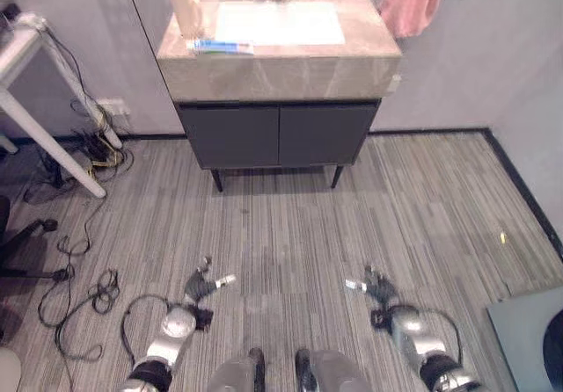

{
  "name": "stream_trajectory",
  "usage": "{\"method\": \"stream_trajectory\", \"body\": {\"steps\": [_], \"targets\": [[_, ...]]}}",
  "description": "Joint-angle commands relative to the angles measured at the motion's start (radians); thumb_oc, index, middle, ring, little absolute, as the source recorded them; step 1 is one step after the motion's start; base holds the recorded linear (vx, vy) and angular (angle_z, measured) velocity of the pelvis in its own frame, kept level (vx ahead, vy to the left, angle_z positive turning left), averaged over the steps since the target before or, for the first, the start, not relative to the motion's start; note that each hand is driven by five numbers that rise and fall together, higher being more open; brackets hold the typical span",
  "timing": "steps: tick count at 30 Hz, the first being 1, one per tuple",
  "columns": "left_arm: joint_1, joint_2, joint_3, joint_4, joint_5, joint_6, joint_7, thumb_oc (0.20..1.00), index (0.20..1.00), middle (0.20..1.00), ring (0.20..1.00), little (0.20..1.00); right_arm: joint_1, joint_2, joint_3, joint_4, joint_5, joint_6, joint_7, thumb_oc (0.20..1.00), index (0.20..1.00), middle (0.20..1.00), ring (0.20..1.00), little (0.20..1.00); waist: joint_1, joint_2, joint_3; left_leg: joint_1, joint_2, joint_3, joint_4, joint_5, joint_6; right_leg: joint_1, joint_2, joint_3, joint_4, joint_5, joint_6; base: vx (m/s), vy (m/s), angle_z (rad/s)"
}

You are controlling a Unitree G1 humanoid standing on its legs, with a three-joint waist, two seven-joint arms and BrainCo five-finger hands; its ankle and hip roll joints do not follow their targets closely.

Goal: Put brush and paste in cup on sink, flatten towel.

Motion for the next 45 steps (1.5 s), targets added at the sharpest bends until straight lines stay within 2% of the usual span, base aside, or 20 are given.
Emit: {"method": "stream_trajectory", "body": {"steps": [1, 3, 6, 18, 20, 21, 25, 27, 28, 30, 33, 34, 35, 36, 37, 39, 42, 43, 44, 45], "targets": [[0.042, 0.001, 0.018, -0.012, -0.019, -0.037, 0.031, 1.0, 1.0, 1.0, 1.0, 1.0, 0.051, -0.024, -0.017, -0.015, -0.008, -0.043, -0.018, 1.0, 1.0, 1.0, 1.0, 1.0, -0.006, -0.015, -0.044, 0.019, 0.018, 0.017, 0.117, -0.1, 0.015, 0.041, -0.038, -0.013, 0.003, 0.044, 0.088, 0.01, -0.018, 0.11], [0.055, -0.008, 0.015, -0.032, -0.008, -0.028, 0.019, 1.0, 1.0, 1.0, 1.0, 1.0, 0.057, -0.018, -0.022, -0.016, -0.018, -0.04, -0.023, 1.0, 1.0, 1.0, 1.0, 1.0, -0.006, -0.015, -0.038, 0.018, 0.021, 0.021, 0.145, -0.122, 0.019, 0.036, -0.042, -0.014, 0.032, 0.029, 0.085, 0.03, -0.003, 0.03], [0.069, -0.012, 0.02, -0.018, 0.003, -0.024, 0.016, 1.0, 1.0, 1.0, 1.0, 1.0, 0.072, -0.01, -0.03, -0.008, -0.022, -0.039, -0.024, 1.0, 1.0, 1.0, 1.0, 1.0, -0.006, -0.017, -0.04, 0.045, 0.018, 0.029, 0.114, -0.117, 0.017, 0.057, -0.045, -0.011, 0.012, 0.038, 0.083, 0.05, -0.001, -0.02], [0.122, -0.002, 0.055, -0.043, -0.003, -0.033, 0.027, 1.0, 1.0, 1.0, 1.0, 1.0, 0.101, -0.012, -0.048, -0.009, -0.032, -0.049, -0.019, 1.0, 1.0, 1.0, 1.0, 1.0, -0.004, -0.008, -0.059, 0.099, 0.005, 0.031, -0.047, -0.03, 0.012, 0.095, -0.034, -0.002, -0.117, 0.11, 0.093, 0.0, 0.0, 0.0], [0.123, -0.005, 0.056, -0.038, -0.01, -0.032, 0.026, 1.0, 1.0, 1.0, 1.0, 1.0, 0.1, -0.013, -0.046, -0.01, -0.036, -0.047, -0.022, 1.0, 1.0, 1.0, 1.0, 1.0, -0.003, -0.007, -0.066, 0.111, 0.003, 0.031, -0.099, -0.002, 0.01, 0.106, -0.029, -0.001, -0.165, 0.128, 0.094, -0.01, -0.023, -0.01], [0.119, -0.005, 0.05, -0.034, -0.009, -0.031, 0.025, 1.0, 1.0, 1.0, 1.0, 1.0, 0.099, -0.015, -0.041, -0.009, -0.04, -0.046, -0.024, 1.0, 1.0, 1.0, 1.0, 1.0, -0.003, -0.003, -0.074, 0.125, 0.003, 0.028, -0.162, 0.034, 0.008, 0.112, -0.016, 0.0, -0.201, 0.141, 0.091, -0.01, -0.049, -0.01], [0.108, -0.008, 0.041, -0.019, -0.01, -0.029, 0.029, 1.0, 1.0, 1.0, 1.0, 1.0, 0.112, -0.029, -0.037, -0.024, -0.048, -0.043, -0.02, 1.0, 1.0, 1.0, 1.0, 1.0, -0.008, -0.004, -0.086, 0.149, 0.005, 0.016, -0.262, 0.09, 0.0, 0.127, -0.004, -0.001, -0.285, 0.169, 0.088, -0.01, -0.082, 0.0], [0.095, -0.007, 0.025, -0.018, -0.01, -0.027, 0.027, 1.0, 1.0, 1.0, 1.0, 1.0, 0.134, -0.048, -0.053, -0.051, -0.047, -0.046, -0.029, 1.0, 1.0, 1.0, 1.0, 1.0, -0.012, -0.014, -0.081, 0.111, 0.008, 0.004, -0.218, 0.11, -0.025, 0.153, 0.008, 0.001, -0.358, 0.185, 0.073, 0.0, -0.208, 0.07], [0.084, -0.008, 0.017, -0.008, -0.015, -0.025, 0.025, 1.0, 1.0, 1.0, 1.0, 1.0, 0.146, -0.061, -0.062, -0.053, -0.055, -0.049, -0.039, 1.0, 1.0, 1.0, 1.0, 1.0, -0.009, -0.02, -0.056, 0.053, 0.019, -0.017, -0.098, 0.162, -0.061, 0.192, 0.016, -0.006, -0.402, 0.199, 0.057, 0.01, -0.199, 0.13], [0.081, -0.014, 0.014, -0.015, -0.026, -0.025, 0.027, 1.0, 1.0, 1.0, 1.0, 1.0, 0.153, -0.077, -0.067, -0.072, -0.054, -0.047, -0.034, 1.0, 1.0, 1.0, 1.0, 1.0, -0.006, -0.02, -0.031, 0.0, 0.007, -0.038, 0.008, 0.21, -0.073, 0.223, 0.02, -0.013, -0.437, 0.207, 0.045, 0.03, -0.137, 0.22], [0.08, -0.015, 0.01, -0.021, -0.031, -0.024, 0.027, 1.0, 1.0, 1.0, 1.0, 1.0, 0.153, -0.085, -0.067, -0.071, -0.05, -0.042, -0.033, 1.0, 1.0, 1.0, 1.0, 1.0, -0.009, -0.013, -0.026, -0.025, 0.011, -0.032, -0.012, 0.231, -0.075, 0.236, 0.014, -0.018, -0.446, 0.198, 0.043, 0.08, -0.023, 0.07], [0.081, -0.018, 0.017, -0.017, -0.034, -0.025, 0.03, 1.0, 1.0, 1.0, 1.0, 1.0, 0.146, -0.088, -0.067, -0.068, -0.051, -0.041, -0.037, 1.0, 1.0, 1.0, 1.0, 1.0, -0.007, -0.008, -0.029, -0.057, 0.012, 0.001, -0.091, 0.218, -0.065, 0.243, 0.014, -0.018, -0.452, 0.189, 0.044, 0.09, 0.006, 0.18], [0.081, -0.018, 0.017, -0.017, -0.034, -0.025, 0.03, 1.0, 1.0, 1.0, 1.0, 1.0, 0.146, -0.088, -0.066, -0.068, -0.051, -0.041, -0.037, 1.0, 1.0, 1.0, 1.0, 1.0, -0.006, -0.009, -0.03, -0.055, 0.011, 0.003, -0.093, 0.218, -0.064, 0.243, 0.012, -0.017, -0.452, 0.188, 0.045, 0.25, 0.018, 0.2], [0.09, -0.022, 0.018, -0.014, -0.038, -0.024, 0.033, 1.0, 1.0, 1.0, 1.0, 1.0, 0.138, -0.081, -0.057, -0.059, -0.055, -0.04, -0.045, 1.0, 1.0, 1.0, 1.0, 1.0, 0.008, 0.003, -0.04, -0.081, 0.025, 0.021, -0.233, 0.269, -0.055, 0.262, 0.036, -0.008, -0.466, 0.177, 0.048, 0.17, 0.014, 0.12], [0.091, -0.022, 0.018, -0.014, -0.038, -0.024, 0.033, 1.0, 1.0, 1.0, 1.0, 1.0, 0.138, -0.081, -0.056, -0.059, -0.055, -0.04, -0.045, 1.0, 1.0, 1.0, 1.0, 1.0, 0.009, 0.001, -0.04, -0.077, 0.023, 0.023, -0.238, 0.271, -0.054, 0.263, 0.034, -0.007, -0.466, 0.177, 0.049, 0.27, 0.031, 0.11], [0.088, -0.032, 0.003, 0.008, -0.04, -0.027, 0.045, 1.0, 1.0, 1.0, 1.0, 1.0, 0.122, -0.069, -0.028, -0.052, -0.057, -0.043, -0.052, 1.0, 1.0, 1.0, 1.0, 1.0, 0.03, 0.016, -0.043, -0.113, 0.041, 0.023, -0.397, 0.375, -0.069, 0.304, 0.06, 0.019, -0.503, 0.166, 0.052, 0.26, 0.046, -0.02], [0.08, -0.039, -0.008, 0.016, -0.043, -0.025, 0.049, 1.0, 1.0, 1.0, 1.0, 1.0, 0.104, -0.057, -0.02, -0.038, -0.041, -0.045, -0.062, 1.0, 1.0, 1.0, 1.0, 1.0, 0.038, 0.017, -0.048, -0.12, 0.055, 0.053, -0.462, 0.406, -0.075, 0.341, 0.056, 0.033, -0.54, 0.163, 0.059, 0.37, 0.121, -0.3], [0.09, -0.045, -0.013, 0.021, -0.053, -0.031, 0.059, 1.0, 1.0, 1.0, 1.0, 1.0, 0.078, -0.03, 0.007, -0.044, -0.033, -0.041, -0.057, 1.0, 1.0, 1.0, 1.0, 1.0, 0.061, 0.02, -0.076, -0.1, 0.051, 0.017, -0.456, 0.424, -0.059, 0.397, 0.044, 0.076, -0.524, 0.121, 0.067, 0.42, 0.186, -0.21], [0.09, -0.045, -0.013, 0.021, -0.053, -0.031, 0.059, 1.0, 1.0, 1.0, 1.0, 1.0, 0.078, -0.03, 0.007, -0.044, -0.033, -0.041, -0.057, 1.0, 1.0, 1.0, 1.0, 1.0, 0.062, 0.018, -0.075, -0.098, 0.05, 0.019, -0.455, 0.422, -0.058, 0.398, 0.042, 0.077, -0.523, 0.119, 0.068, 0.67, 0.31, -0.5], [0.099, -0.041, -0.009, 0.013, -0.069, -0.029, 0.058, 1.0, 1.0, 1.0, 1.0, 1.0, 0.072, -0.02, 0.022, -0.047, -0.041, -0.035, -0.057, 1.0, 1.0, 1.0, 1.0, 1.0, 0.07, 0.012, -0.087, -0.1, 0.037, 0.02, -0.409, 0.405, -0.04, 0.417, 0.016, 0.091, -0.481, 0.088, 0.075, 0.26, 0.124, -0.67]]}}
